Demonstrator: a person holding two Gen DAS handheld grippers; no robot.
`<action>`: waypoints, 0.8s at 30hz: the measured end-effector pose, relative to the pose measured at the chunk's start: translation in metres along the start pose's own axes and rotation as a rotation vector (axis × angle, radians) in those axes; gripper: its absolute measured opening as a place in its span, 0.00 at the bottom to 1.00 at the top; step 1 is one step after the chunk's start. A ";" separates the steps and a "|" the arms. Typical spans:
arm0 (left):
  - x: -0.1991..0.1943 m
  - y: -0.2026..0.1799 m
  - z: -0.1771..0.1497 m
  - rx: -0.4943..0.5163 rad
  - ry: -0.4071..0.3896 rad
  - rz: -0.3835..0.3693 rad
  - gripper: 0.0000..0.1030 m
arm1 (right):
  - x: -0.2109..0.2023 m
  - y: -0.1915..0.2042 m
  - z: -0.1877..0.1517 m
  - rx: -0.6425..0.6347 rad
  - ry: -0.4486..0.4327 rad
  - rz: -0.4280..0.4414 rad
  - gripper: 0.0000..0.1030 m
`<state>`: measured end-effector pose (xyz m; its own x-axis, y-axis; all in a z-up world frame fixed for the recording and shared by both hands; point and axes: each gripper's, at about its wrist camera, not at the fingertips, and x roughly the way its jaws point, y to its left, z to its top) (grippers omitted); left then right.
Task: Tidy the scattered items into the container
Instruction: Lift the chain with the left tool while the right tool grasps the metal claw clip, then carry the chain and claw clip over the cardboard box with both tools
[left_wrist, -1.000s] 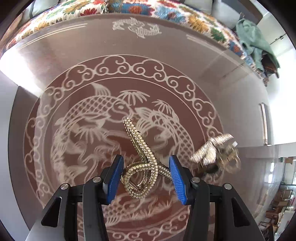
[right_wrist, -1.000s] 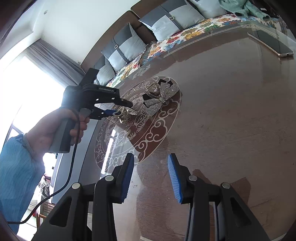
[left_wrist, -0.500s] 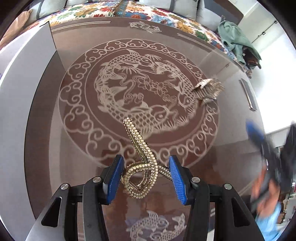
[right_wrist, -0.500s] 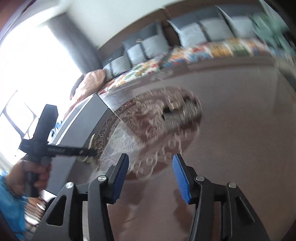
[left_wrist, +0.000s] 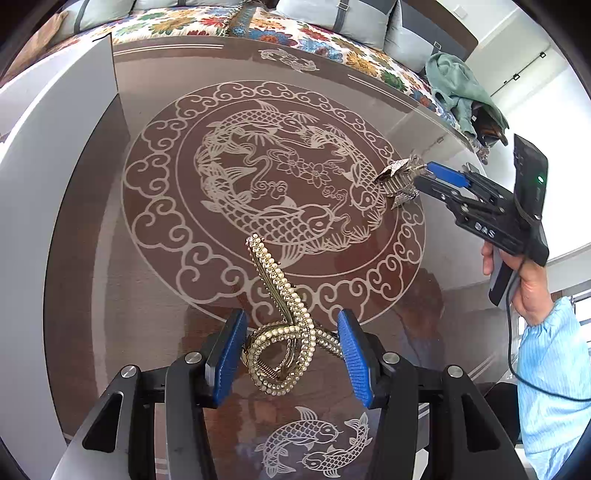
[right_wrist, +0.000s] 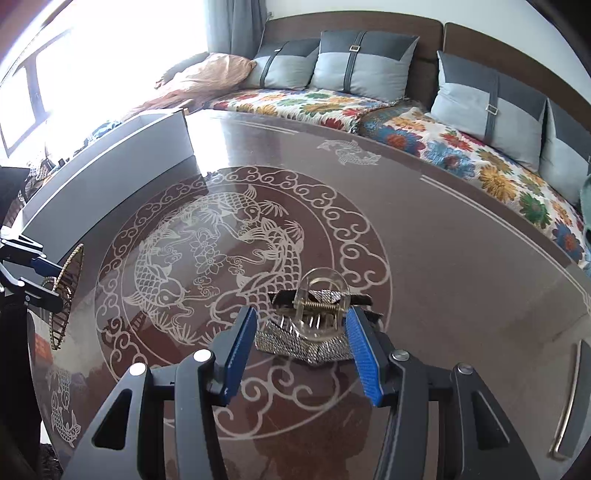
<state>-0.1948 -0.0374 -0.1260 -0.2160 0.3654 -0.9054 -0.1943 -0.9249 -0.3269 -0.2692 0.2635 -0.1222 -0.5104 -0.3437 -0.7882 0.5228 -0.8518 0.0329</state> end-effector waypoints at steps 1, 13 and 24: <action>0.000 0.001 0.000 -0.002 0.001 0.000 0.49 | 0.005 -0.003 0.003 0.012 0.016 0.002 0.50; -0.008 -0.003 -0.017 -0.018 -0.011 -0.031 0.49 | -0.014 0.014 -0.003 0.066 0.071 -0.019 0.36; -0.048 -0.033 -0.078 0.023 -0.095 -0.028 0.49 | -0.104 0.125 -0.069 0.130 0.010 -0.018 0.36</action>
<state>-0.1029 -0.0324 -0.0930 -0.2995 0.4001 -0.8662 -0.2227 -0.9121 -0.3443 -0.1037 0.2196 -0.0788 -0.5116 -0.3241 -0.7957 0.4199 -0.9023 0.0976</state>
